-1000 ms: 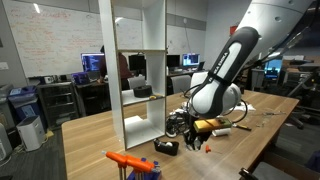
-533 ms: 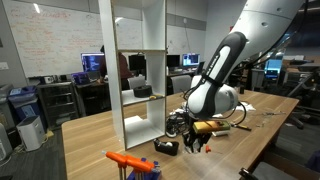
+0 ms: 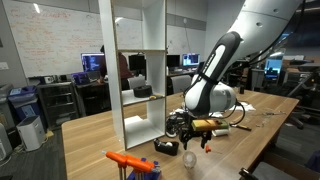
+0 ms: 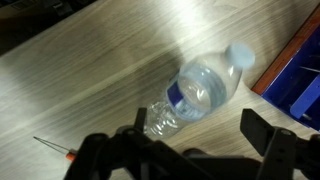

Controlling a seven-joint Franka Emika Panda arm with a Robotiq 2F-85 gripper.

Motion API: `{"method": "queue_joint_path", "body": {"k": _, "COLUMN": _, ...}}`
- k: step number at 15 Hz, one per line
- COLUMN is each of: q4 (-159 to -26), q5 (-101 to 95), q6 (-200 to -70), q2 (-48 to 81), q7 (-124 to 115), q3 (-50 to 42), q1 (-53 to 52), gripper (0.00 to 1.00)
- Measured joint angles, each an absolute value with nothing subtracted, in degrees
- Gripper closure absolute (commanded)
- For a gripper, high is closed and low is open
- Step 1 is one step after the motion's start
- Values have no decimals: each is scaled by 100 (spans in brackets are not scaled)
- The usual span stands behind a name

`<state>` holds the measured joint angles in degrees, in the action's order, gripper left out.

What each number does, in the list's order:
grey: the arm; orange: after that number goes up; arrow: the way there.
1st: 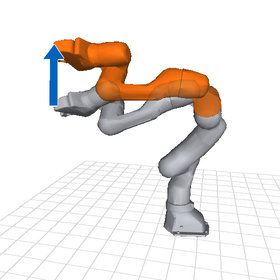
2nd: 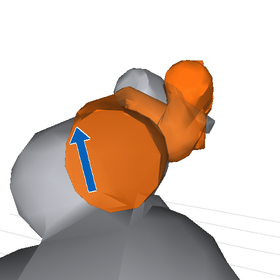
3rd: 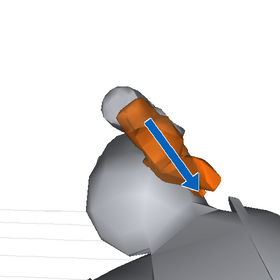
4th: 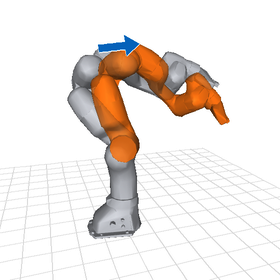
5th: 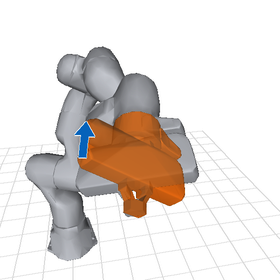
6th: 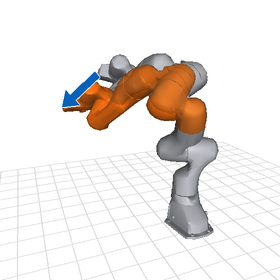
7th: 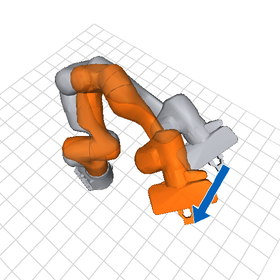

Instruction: Remove the bottle from the shelf and put it on the table.

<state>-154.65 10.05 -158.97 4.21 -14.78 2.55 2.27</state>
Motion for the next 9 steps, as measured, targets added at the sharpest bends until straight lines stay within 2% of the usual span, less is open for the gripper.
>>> {"method": "queue_joint_path", "body": {"k": 5, "q4": -15429, "q5": 1053, "q6": -15813, "q2": 422, "q7": -1421, "q3": 242, "q1": 227, "gripper": 0}}
{"method": "queue_joint_path", "body": {"k": 9, "q4": -15267, "q5": 1060, "q6": -15263, "q2": 375, "q7": -1415, "q3": 242, "q1": 225, "gripper": 0}}
